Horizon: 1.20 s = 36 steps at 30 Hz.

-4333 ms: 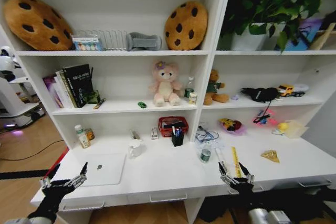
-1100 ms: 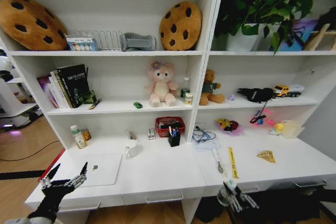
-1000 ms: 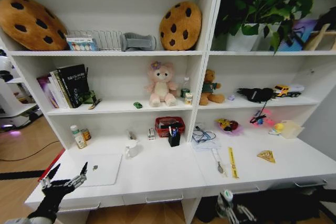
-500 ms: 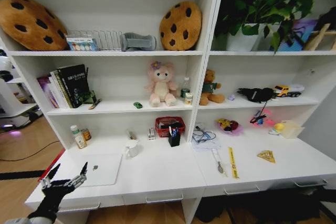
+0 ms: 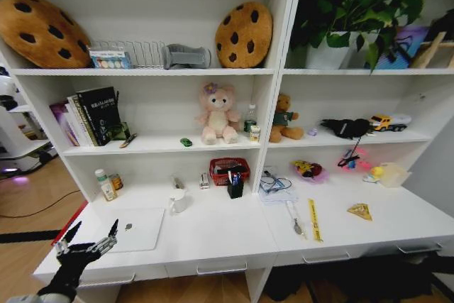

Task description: Organize the objects on the table.

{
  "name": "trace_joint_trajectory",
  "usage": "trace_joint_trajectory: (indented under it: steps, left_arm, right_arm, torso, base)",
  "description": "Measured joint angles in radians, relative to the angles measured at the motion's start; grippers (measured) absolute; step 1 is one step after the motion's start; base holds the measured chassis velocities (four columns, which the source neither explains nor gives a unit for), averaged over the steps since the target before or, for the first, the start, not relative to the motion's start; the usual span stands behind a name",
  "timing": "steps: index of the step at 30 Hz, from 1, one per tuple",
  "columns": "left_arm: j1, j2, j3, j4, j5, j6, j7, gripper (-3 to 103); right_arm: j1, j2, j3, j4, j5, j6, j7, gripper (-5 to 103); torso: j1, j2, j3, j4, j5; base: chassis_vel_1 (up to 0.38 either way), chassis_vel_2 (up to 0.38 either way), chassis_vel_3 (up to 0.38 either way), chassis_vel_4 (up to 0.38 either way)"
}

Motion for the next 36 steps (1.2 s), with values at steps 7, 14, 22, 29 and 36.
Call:
trace_joint_trajectory:
  steps: [7,14,22,29,36]
  left_arm:
    - [0.000,0.000,0.000,0.000,0.000,0.000,0.000,100]
    - [0.000,0.000,0.000,0.000,0.000,0.000,0.000,100]
    - [0.000,0.000,0.000,0.000,0.000,0.000,0.000,100]
    - [0.000,0.000,0.000,0.000,0.000,0.000,0.000,100]
    - [0.000,0.000,0.000,0.000,0.000,0.000,0.000,100]
  right_arm:
    - [0.035,-0.012,0.000,-0.036,0.009,-0.010,-0.004,27]
    - [0.104,-0.029,-0.003,-0.106,0.026,-0.005,-0.004,27]
    - [0.272,-0.042,-0.046,-0.262,-0.004,-0.021,0.000,27]
    - [0.443,-0.046,-0.110,-0.432,-0.031,-0.030,0.011,27]
    - [0.564,-0.044,-0.169,-0.540,-0.044,-0.047,0.023,27]
  torso:
    - [0.000,0.000,0.000,-0.0003,0.0003]
    - [0.000,0.000,0.000,-0.0001,-0.0001]
    - [0.000,0.000,0.000,-0.0005,0.0004]
    - [0.000,0.000,0.000,-0.0001,-0.0001]
    - [0.000,0.000,0.000,-0.0004,0.0001]
  base:
    - [-0.134,-0.132,0.133,0.128]
    - [-0.216,-0.236,0.210,0.227]
    - [-0.104,-0.136,0.099,0.114]
    - [0.033,0.055,-0.024,-0.036]
    - [0.000,0.000,0.000,0.000]
